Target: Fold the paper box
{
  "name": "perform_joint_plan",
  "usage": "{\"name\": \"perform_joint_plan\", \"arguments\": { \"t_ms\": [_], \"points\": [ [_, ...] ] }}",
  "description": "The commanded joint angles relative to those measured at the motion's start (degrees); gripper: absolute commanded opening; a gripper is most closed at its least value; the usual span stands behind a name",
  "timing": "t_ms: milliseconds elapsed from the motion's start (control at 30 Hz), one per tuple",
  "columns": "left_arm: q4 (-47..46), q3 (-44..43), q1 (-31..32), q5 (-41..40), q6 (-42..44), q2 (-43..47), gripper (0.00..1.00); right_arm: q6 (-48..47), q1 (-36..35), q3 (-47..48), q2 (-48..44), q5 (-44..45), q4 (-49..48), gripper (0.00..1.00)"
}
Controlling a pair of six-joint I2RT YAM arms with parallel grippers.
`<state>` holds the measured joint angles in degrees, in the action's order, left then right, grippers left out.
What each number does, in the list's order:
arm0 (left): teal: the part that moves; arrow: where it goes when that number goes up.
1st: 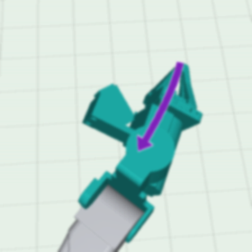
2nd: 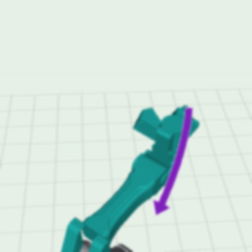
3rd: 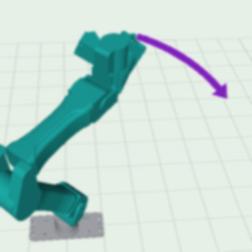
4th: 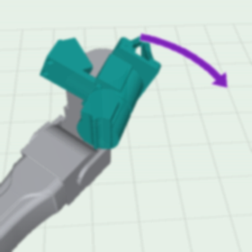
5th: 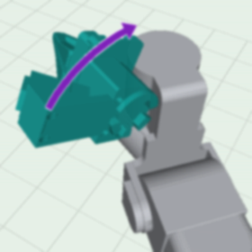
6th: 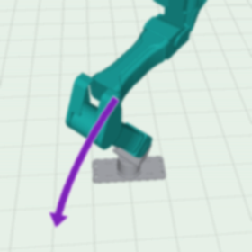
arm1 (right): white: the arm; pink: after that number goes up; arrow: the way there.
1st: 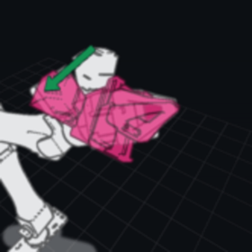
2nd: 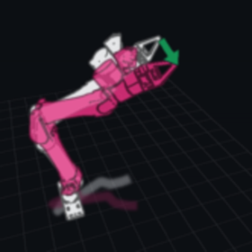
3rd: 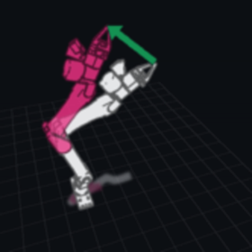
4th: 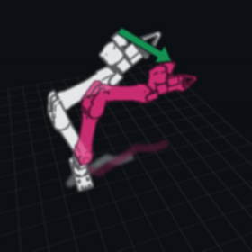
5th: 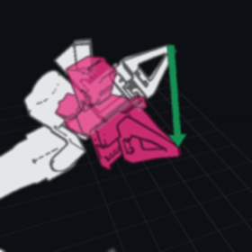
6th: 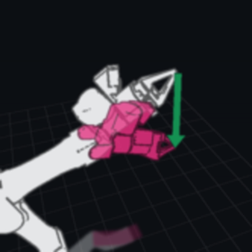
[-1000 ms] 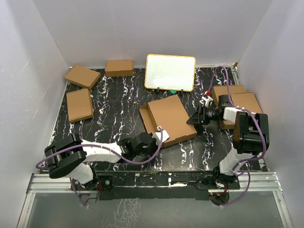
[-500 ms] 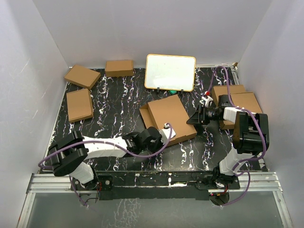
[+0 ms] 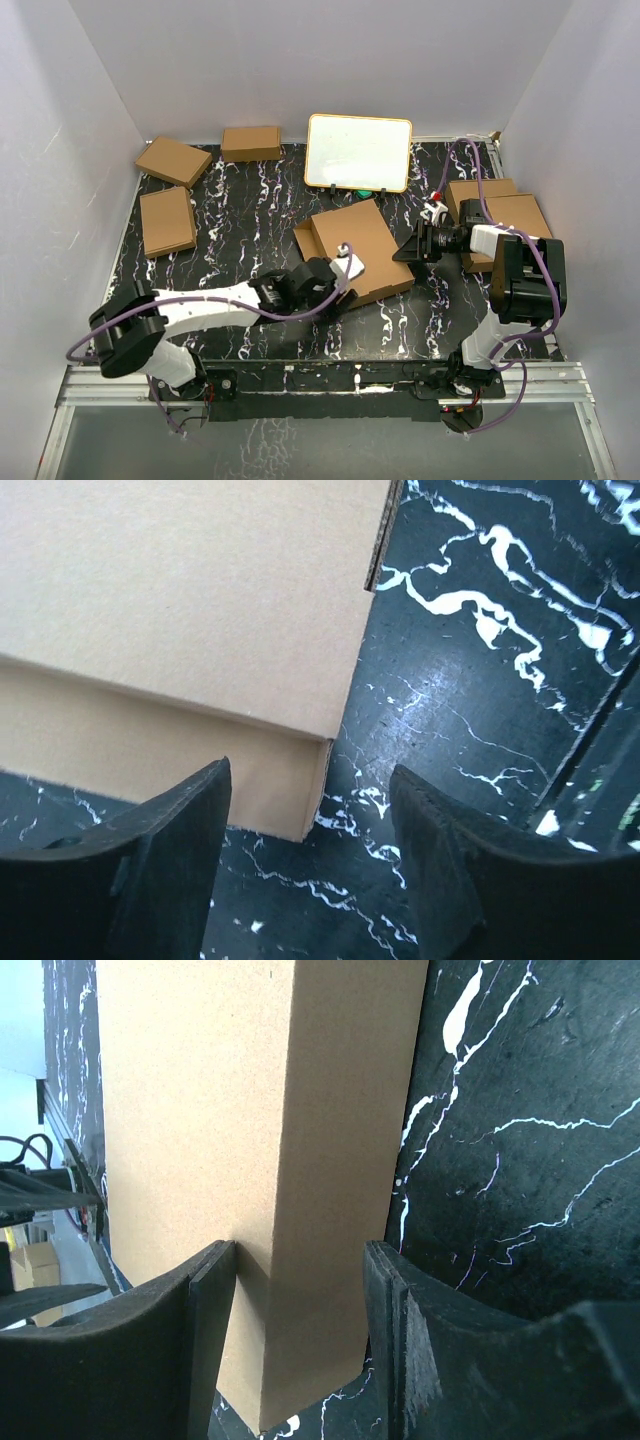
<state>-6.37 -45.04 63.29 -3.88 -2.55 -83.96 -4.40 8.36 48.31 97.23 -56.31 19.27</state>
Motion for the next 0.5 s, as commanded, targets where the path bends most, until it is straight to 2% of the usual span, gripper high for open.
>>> {"name": "perform_joint_plan", "arguments": {
  "t_ms": [0,133,200,467],
  "points": [
    [2.93,-0.44,-2.64,-0.24,-9.05,9.03,0.68,-3.77,-0.25,0.7,1.67,7.21,-0.37,0.55],
    [2.88,0.48,-6.58,1.36,-18.73,13.68,0.84,-3.86,-0.2,0.73,1.73,7.18,-0.37,0.56],
    [2.53,1.16,-8.39,1.44,-24.01,15.56,0.96,-3.9,-0.19,0.73,1.69,7.18,-0.38,0.56],
    [-2.74,9.6,-13.74,3.35,-45.94,22.51,0.97,-3.95,-0.24,0.73,1.56,7.15,-0.28,0.56]
  ]
}}
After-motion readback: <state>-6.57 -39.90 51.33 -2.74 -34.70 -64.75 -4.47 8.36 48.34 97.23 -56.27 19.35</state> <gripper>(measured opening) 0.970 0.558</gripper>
